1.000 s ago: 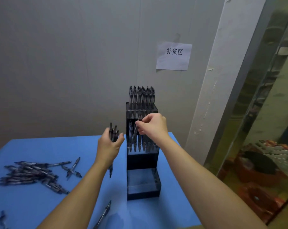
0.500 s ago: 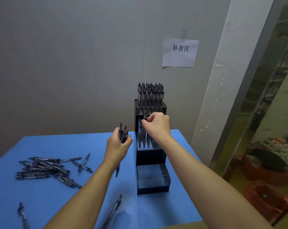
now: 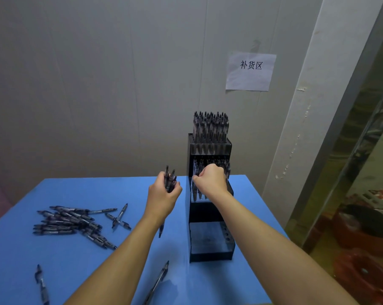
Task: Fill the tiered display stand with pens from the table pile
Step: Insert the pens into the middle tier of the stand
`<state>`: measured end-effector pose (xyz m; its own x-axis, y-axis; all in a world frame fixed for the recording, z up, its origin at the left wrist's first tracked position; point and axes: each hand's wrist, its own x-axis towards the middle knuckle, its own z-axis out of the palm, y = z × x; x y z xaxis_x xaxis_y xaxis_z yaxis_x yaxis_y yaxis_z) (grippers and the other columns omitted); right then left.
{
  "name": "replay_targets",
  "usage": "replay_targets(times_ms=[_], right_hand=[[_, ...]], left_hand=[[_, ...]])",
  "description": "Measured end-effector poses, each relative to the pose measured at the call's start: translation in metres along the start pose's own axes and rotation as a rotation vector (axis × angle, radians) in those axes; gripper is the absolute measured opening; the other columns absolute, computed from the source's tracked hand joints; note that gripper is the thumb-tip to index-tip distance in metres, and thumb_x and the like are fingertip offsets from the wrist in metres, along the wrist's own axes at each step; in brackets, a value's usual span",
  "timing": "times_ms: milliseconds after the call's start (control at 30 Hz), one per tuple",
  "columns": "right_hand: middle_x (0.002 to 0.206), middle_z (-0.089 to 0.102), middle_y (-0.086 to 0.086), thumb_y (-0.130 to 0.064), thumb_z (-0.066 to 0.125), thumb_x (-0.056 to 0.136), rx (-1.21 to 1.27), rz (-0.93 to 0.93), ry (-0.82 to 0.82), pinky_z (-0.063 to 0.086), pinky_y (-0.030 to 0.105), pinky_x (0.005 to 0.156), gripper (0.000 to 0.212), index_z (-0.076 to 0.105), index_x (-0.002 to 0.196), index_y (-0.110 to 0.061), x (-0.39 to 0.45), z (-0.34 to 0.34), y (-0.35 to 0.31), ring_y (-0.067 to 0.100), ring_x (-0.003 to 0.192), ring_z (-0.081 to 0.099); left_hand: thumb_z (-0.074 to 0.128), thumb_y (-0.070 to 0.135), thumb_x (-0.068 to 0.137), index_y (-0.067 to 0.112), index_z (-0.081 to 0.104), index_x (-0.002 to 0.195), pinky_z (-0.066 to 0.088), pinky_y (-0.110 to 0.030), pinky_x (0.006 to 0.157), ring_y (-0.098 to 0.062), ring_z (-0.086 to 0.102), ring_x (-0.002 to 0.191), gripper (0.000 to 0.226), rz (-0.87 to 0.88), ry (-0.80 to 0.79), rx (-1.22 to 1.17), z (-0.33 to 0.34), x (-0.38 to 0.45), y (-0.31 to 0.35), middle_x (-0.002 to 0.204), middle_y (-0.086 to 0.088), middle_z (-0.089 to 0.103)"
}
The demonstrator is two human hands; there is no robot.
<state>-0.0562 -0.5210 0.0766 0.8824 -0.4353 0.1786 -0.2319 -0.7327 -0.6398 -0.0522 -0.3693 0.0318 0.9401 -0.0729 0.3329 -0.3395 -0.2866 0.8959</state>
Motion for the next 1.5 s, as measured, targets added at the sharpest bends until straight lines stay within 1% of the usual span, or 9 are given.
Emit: replay_targets(times_ms=[267,333,433,567,733,867,1100,1233,1500], right_hand=[[0.066,0.067,0.009,-0.036,0.077,0.088,-0.161,-0.018,-0.076,0.059,0.033,0.061,0.039,0.061,0.067,-0.007,0.001,-0.014,-0.001,0.026,0.068,0.070],[0.072,0.071,0.003,-0.034,0.072,0.089,-0.126,-0.087,-0.064,0.061,0.033,0.066,0.029,0.071,0.076,-0.008,0.001,-0.024,-0.002,0.021,0.073,0.071],[0.083,0.070,-0.011,-0.030,0.074,0.090,0.084,-0.247,-0.211,0.050,0.017,0.064,0.012,0.078,0.098,-0.022,-0.009,-0.045,-0.010,0.003,0.078,0.065],[0.075,0.068,-0.014,-0.030,0.083,0.084,0.153,-0.293,-0.358,0.041,0.010,0.056,0.011,0.078,0.092,-0.023,-0.016,-0.052,-0.012,-0.004,0.065,0.060],[0.070,0.067,-0.013,-0.023,0.084,0.083,0.307,-0.267,-0.314,0.042,0.007,0.052,0.008,0.076,0.082,-0.022,-0.012,-0.045,0.002,-0.010,0.057,0.058],[0.085,0.073,-0.003,-0.023,0.086,0.080,0.449,-0.272,-0.212,0.054,0.020,0.068,0.012,0.075,0.084,-0.021,-0.010,-0.045,0.006,0.007,0.077,0.068],[0.079,0.076,0.012,-0.012,0.077,0.091,0.916,-0.139,-0.035,0.063,0.039,0.065,0.017,0.062,0.089,-0.006,0.002,-0.066,0.002,0.028,0.068,0.073],[0.076,0.076,0.012,-0.010,0.079,0.089,0.874,-0.092,0.062,0.065,0.045,0.069,0.015,0.065,0.092,-0.006,0.004,-0.068,0.008,0.030,0.065,0.075],[0.077,0.074,0.002,-0.022,0.085,0.084,0.487,-0.040,0.202,0.065,0.036,0.074,0.017,0.070,0.080,-0.016,0.012,-0.055,0.019,0.017,0.069,0.075]], left_hand=[[0.067,0.020,0.096,0.009,0.051,0.094,0.044,-0.030,0.053,-0.015,0.043,0.059,0.019,0.016,-0.037,0.016,0.002,0.006,-0.001,0.074,-0.007,0.053],[0.068,0.020,0.095,0.010,0.051,0.094,0.043,-0.033,0.054,-0.015,0.043,0.060,0.019,0.015,-0.053,0.000,0.004,0.007,0.000,0.074,-0.006,0.053],[0.068,0.017,0.095,0.014,0.052,0.095,0.043,-0.031,0.054,-0.012,0.044,0.058,0.016,0.029,-0.093,-0.003,0.009,0.008,0.003,0.073,-0.003,0.055],[0.066,0.010,0.093,0.019,0.053,0.100,0.045,-0.021,0.051,-0.013,0.052,0.063,0.017,0.051,-0.158,-0.022,0.020,0.006,0.011,0.082,-0.005,0.062],[0.066,0.011,0.094,0.023,0.054,0.102,0.049,-0.022,0.053,-0.010,0.056,0.064,0.019,0.067,-0.193,-0.061,0.029,0.006,0.012,0.085,-0.005,0.065],[0.067,0.015,0.096,0.020,0.053,0.100,0.047,-0.025,0.050,-0.012,0.051,0.057,0.016,0.065,-0.195,-0.060,0.032,0.012,0.010,0.077,-0.004,0.061],[0.065,0.022,0.100,0.016,0.054,0.093,0.041,-0.033,0.050,-0.016,0.044,0.055,0.014,0.018,-0.136,-0.067,0.034,0.017,-0.006,0.068,0.000,0.053],[0.064,0.038,0.100,0.012,0.059,0.092,0.042,-0.034,0.053,-0.017,0.045,0.057,0.028,-0.032,-0.090,-0.041,0.029,0.021,-0.013,0.069,-0.001,0.054],[0.061,0.050,0.098,0.008,0.052,0.081,0.042,-0.038,0.056,-0.020,0.044,0.059,0.046,-0.071,-0.069,-0.024,0.025,0.023,-0.020,0.067,-0.006,0.048]])
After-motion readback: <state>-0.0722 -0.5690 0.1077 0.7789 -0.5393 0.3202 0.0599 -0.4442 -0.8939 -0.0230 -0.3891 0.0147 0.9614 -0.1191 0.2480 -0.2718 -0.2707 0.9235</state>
